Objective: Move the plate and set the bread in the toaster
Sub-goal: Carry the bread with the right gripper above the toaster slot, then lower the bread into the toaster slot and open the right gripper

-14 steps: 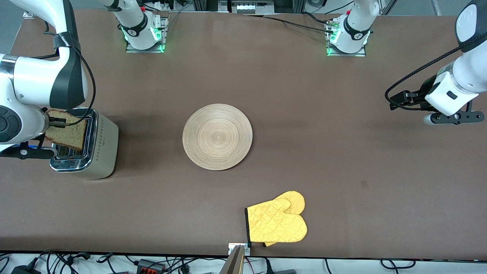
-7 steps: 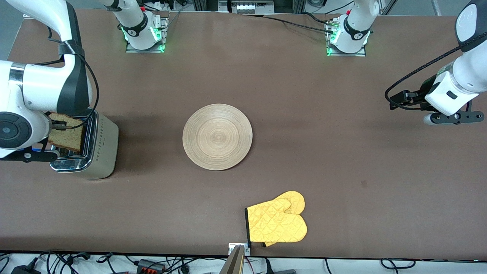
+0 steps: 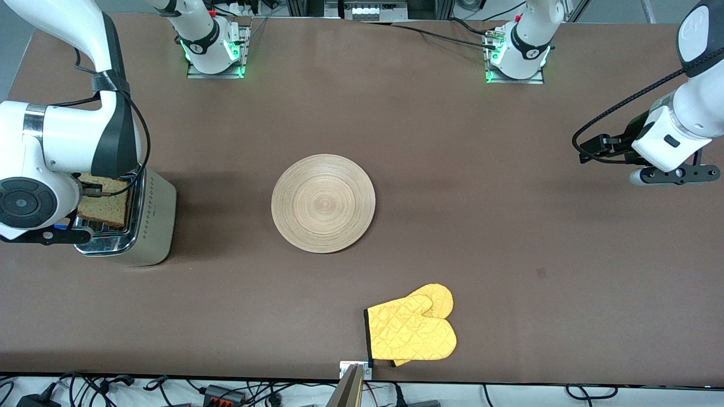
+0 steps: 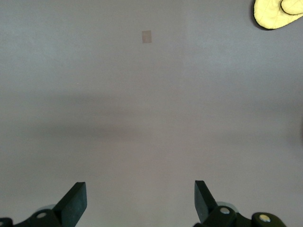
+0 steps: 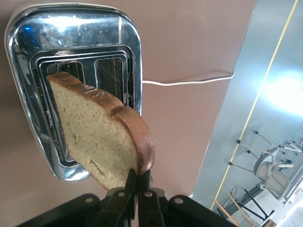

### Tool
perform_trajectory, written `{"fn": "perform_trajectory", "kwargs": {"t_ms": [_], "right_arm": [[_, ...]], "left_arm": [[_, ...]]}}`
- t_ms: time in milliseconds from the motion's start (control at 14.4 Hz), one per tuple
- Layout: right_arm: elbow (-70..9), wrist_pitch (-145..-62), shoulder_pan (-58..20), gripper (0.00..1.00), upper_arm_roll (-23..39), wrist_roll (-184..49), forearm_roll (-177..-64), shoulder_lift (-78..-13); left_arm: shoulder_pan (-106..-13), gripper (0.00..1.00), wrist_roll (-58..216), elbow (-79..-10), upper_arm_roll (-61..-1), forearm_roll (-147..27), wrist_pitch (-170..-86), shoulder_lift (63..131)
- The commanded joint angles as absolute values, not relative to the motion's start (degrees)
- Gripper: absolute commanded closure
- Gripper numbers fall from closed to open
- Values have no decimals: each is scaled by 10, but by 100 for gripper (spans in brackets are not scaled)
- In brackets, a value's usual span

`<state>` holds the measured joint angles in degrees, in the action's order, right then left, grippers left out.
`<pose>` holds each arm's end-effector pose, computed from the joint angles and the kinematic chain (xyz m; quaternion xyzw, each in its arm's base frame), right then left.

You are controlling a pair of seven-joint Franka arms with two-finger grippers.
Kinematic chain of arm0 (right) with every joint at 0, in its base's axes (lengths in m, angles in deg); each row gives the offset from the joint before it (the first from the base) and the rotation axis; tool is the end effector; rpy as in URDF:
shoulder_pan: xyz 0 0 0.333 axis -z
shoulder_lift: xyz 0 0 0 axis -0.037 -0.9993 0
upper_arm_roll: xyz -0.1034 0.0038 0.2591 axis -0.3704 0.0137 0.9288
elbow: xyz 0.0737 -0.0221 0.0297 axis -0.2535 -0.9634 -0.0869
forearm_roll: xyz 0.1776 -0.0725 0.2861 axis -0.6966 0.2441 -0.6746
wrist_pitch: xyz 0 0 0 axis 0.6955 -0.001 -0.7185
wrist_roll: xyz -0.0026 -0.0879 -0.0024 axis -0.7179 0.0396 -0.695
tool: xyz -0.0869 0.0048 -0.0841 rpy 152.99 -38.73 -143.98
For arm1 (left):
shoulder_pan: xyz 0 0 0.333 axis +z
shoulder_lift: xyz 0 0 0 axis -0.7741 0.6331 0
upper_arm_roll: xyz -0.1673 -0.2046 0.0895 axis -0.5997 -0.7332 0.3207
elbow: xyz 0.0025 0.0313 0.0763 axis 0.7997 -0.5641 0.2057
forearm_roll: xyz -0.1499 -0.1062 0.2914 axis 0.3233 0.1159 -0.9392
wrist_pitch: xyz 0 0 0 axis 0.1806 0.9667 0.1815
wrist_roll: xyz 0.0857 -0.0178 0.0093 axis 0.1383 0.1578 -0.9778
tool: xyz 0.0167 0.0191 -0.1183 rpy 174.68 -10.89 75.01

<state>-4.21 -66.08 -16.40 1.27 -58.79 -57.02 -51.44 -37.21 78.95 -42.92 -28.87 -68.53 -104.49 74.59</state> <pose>0.5883 -0.0154 0.4220 0.9387 -0.0131 -0.1834 0.2915 0.5133 -0.0227 0.4954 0.9974 0.0336 -0.0638 0.0041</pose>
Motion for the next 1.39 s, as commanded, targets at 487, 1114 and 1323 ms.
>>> {"fn": "perform_trajectory", "kwargs": {"t_ms": [487,1114,1323], "right_arm": [[-52,-642,-167,100,13,-597,-561,-505],[-68,-669,-165,100,13,-592,-568,-516],[-72,-684,-164,100,13,-591,-568,-516]], "left_arm": [[-368,0,782,-418,-287,-665,-1031,745],[-368,0,782,-423,-291,-675,-1034,744],[-368,0,781,-424,-292,-675,-1033,742]]}}
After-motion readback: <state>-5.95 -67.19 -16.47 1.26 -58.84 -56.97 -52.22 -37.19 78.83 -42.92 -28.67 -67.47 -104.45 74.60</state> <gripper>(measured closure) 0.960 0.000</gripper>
